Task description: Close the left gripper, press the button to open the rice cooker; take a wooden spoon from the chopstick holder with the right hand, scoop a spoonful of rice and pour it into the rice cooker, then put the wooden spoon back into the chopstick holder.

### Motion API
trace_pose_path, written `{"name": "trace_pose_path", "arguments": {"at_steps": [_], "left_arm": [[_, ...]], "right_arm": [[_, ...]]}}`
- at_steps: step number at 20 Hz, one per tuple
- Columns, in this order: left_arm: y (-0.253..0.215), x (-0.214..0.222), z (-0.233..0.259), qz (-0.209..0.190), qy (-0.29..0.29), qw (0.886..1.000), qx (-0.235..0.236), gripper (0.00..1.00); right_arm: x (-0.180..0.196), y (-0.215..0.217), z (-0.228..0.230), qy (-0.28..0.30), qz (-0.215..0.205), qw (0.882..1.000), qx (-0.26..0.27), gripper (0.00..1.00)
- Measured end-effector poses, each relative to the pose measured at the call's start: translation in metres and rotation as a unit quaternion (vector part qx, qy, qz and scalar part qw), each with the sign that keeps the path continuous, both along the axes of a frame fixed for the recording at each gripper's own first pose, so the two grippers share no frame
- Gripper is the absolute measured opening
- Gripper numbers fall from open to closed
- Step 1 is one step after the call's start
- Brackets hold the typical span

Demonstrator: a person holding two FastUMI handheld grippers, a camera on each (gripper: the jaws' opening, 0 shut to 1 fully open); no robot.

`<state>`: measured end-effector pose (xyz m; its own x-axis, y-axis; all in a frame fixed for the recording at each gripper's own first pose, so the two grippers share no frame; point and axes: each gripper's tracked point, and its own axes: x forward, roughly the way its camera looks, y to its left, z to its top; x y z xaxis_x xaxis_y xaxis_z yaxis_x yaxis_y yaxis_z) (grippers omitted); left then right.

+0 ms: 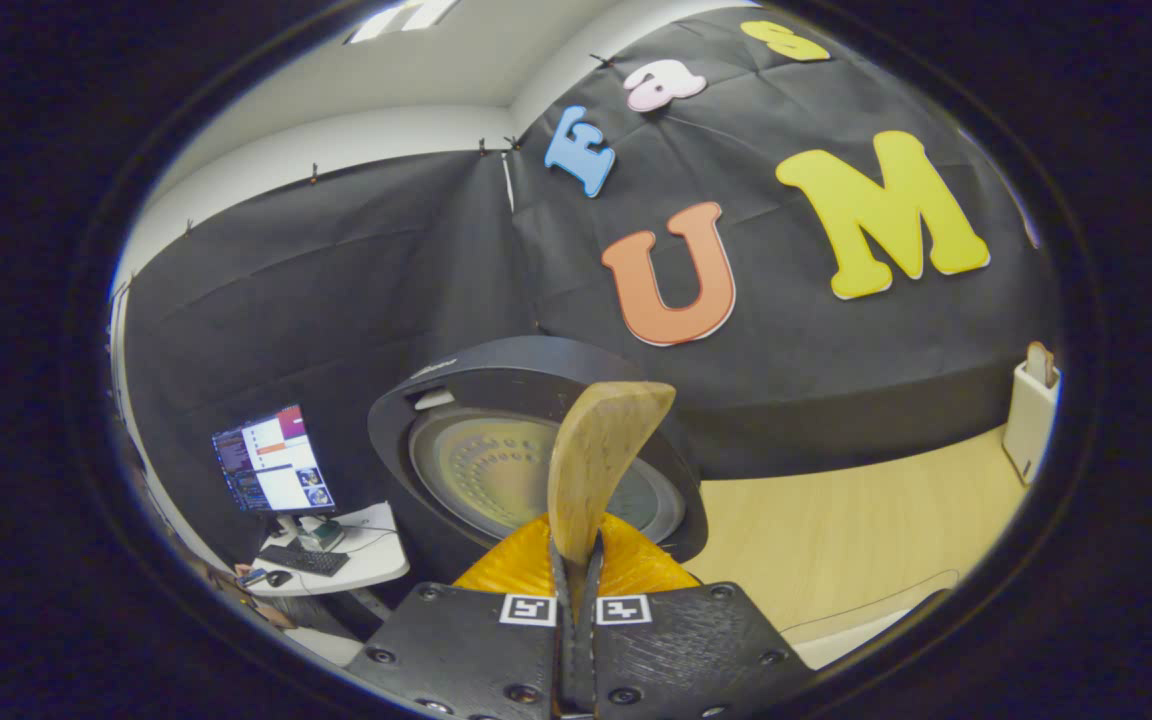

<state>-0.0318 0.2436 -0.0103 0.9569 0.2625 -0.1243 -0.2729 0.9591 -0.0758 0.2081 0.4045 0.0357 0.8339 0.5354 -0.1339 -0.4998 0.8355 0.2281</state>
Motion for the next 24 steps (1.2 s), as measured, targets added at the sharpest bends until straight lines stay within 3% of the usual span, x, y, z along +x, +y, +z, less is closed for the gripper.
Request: {"name": "trace_pose_path", "arguments": {"at_steps": [11,14,19,21,23,24], "left_arm": [[0.000,-0.003,0.003,0.001,-0.003,1.000,0.002,0.99],[0.002,-0.003,0.003,0.000,-0.003,1.000,0.003,0.99],[0.000,-0.003,0.005,0.001,-0.005,1.000,0.008,0.95],[0.000,-0.003,0.005,0.002,-0.006,1.000,0.009,0.99],[-0.003,-0.004,0.007,-0.001,-0.008,1.000,0.004,0.96],[-0.005,-0.004,0.009,-0.003,-0.011,1.000,0.002,0.99]], "right_arm": [[-0.009,0.019,0.023,-0.116,0.006,0.988,-0.106,0.00],[-0.018,0.025,0.033,-0.174,0.010,0.973,-0.151,0.00],[-0.036,0.037,0.041,-0.279,0.038,0.935,-0.215,0.00],[-0.037,0.039,0.038,-0.280,0.046,0.934,-0.217,0.00],[-0.040,0.041,0.035,-0.267,0.052,0.941,-0.201,0.00],[-0.041,0.041,0.035,-0.260,0.055,0.944,-0.194,0.00]]}}
